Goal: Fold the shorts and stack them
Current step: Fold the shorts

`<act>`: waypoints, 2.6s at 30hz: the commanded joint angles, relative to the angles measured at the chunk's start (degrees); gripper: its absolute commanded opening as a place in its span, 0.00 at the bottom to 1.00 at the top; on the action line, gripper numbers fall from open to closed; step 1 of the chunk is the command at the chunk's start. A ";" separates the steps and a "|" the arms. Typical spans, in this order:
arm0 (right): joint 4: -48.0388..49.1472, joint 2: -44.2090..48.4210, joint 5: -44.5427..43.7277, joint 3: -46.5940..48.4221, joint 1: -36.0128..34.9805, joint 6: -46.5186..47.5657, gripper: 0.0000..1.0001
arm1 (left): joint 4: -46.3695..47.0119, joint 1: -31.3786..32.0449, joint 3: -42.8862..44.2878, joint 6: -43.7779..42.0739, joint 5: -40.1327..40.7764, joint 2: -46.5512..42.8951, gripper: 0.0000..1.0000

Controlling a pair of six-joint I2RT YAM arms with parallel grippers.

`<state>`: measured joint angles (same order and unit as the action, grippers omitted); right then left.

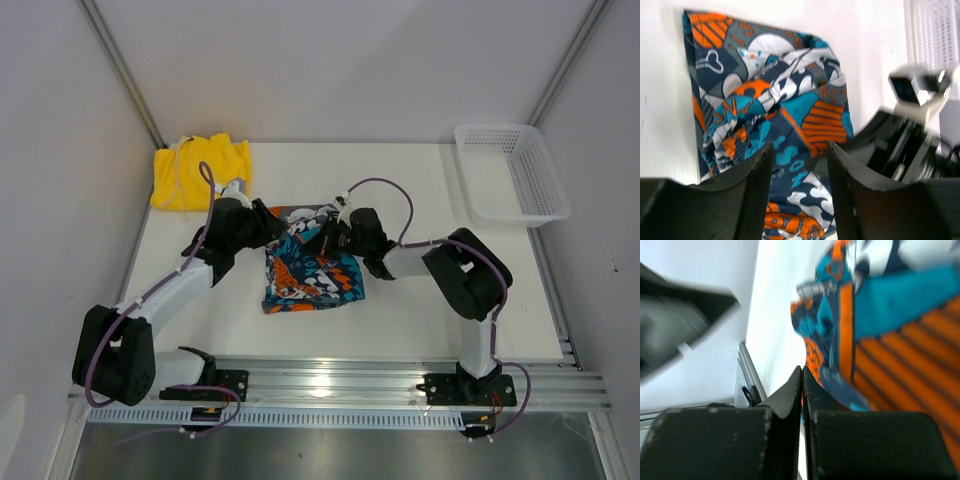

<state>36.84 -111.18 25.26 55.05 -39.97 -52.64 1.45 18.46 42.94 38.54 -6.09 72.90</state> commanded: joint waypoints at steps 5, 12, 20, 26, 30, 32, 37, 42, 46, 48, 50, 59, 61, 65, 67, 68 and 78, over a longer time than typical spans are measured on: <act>17.35 -13.43 8.40 8.05 3.58 -7.71 0.00 | 4.87 -0.09 -6.28 0.57 -5.78 -1.89 0.47; 20.90 -26.72 5.77 15.26 4.98 -11.95 0.00 | 5.93 0.44 -9.18 -0.57 -6.74 -2.68 0.46; 12.24 -16.11 6.91 14.13 7.00 -5.99 0.29 | 4.35 4.30 -9.36 -1.45 -4.64 -4.08 0.47; -11.33 -4.51 3.49 18.95 8.23 9.21 0.66 | 2.06 6.94 -11.64 0.39 -0.51 -6.80 0.57; -20.56 -2.12 0.76 20.62 10.87 14.40 0.75 | 1.02 8.87 -13.58 2.24 2.39 -9.70 0.71; -24.44 -2.55 1.11 21.24 13.85 15.81 0.74 | -1.01 11.33 -13.23 2.32 5.36 -10.24 0.75; -32.34 -5.10 -1.17 23.87 18.87 20.29 0.71 | -5.32 15.81 -14.28 4.08 7.84 -12.34 0.79; -32.36 -9.58 3.47 26.60 21.24 22.84 0.70 | -5.50 17.57 -18.24 8.03 7.84 -14.98 0.86; -30.87 -13.44 6.29 28.10 21.42 23.37 0.72 | -6.11 18.63 -21.58 10.67 8.46 -17.97 0.92; -29.12 -14.68 8.66 28.54 21.42 22.76 0.72 | -6.90 18.72 -22.81 11.46 8.64 -19.55 0.95; -27.62 -16.35 11.03 28.54 21.25 21.97 0.72 | -8.04 18.72 -23.34 11.73 8.81 -20.69 0.98; -23.56 -21.62 15.61 30.73 19.93 18.54 0.56 | -11.29 18.72 -22.38 11.64 8.55 -24.39 0.99; -25.14 -22.94 15.61 32.66 19.49 18.98 0.49 | -12.17 18.72 -22.20 11.55 8.46 -25.26 0.99; -31.63 -25.22 14.04 38.19 17.82 22.30 0.32 | -14.02 18.72 -22.02 11.47 8.99 -27.28 0.99; -34.90 -26.55 13.59 41.18 17.47 22.85 0.13 | -15.16 18.72 -21.85 11.47 9.43 -28.43 0.99; -34.30 -26.64 13.42 41.45 17.55 21.54 0.04 | -15.34 18.72 -21.93 11.38 9.60 -28.78 0.99; -17.86 -8.83 -13.85 16.27 22.83 6.24 0.00 | -16.22 18.63 -20.35 10.24 10.22 -28.08 0.99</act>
<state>14.96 -129.54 29.34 80.01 -19.49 -42.15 -14.52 36.84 19.92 49.47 3.09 44.40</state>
